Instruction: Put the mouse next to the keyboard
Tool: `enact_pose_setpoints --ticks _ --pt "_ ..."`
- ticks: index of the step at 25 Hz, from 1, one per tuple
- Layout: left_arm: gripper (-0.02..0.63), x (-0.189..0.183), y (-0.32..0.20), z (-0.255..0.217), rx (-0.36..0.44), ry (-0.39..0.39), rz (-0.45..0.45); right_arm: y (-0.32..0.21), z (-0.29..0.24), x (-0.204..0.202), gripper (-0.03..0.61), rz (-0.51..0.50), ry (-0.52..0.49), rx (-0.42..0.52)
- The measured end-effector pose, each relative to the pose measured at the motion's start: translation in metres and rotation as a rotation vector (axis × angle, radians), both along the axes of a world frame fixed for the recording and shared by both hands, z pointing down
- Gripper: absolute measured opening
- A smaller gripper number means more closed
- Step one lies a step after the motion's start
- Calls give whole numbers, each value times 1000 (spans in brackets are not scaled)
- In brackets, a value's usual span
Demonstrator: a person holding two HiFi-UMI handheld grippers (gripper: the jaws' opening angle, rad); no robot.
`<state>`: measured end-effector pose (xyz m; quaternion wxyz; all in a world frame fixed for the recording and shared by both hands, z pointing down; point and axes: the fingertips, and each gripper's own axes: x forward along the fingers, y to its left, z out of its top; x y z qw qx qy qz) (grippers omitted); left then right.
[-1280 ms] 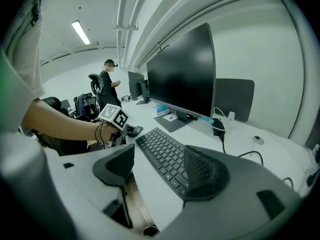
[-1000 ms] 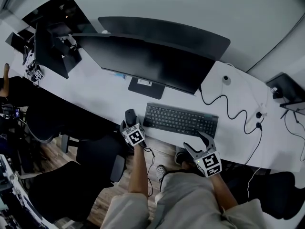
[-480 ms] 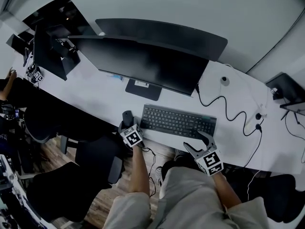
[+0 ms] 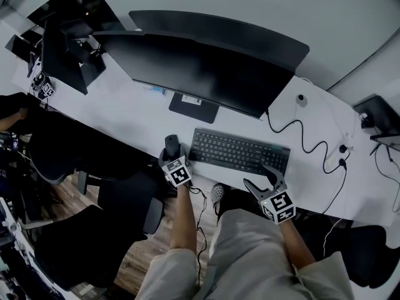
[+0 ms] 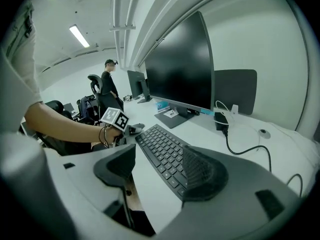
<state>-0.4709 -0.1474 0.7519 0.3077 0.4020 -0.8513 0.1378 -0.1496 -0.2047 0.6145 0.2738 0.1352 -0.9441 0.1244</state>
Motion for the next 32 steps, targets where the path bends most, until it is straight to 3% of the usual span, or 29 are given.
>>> enact_pose_setpoints --ticks 7,19,25,32 --pt "299 -1 2 0 -22 10 69 15 -10 -2 293 124 -26 -56" --pt "299 3 2 0 -35 15 167 29 -6 17 290 230 -24 -84" --pt "299 2 9 -18 -9 -10 171 37 -5 20 290 193 -41 -86" --pt "299 38 21 -59 31 -79 200 33 -25 34 290 101 -44 -3"
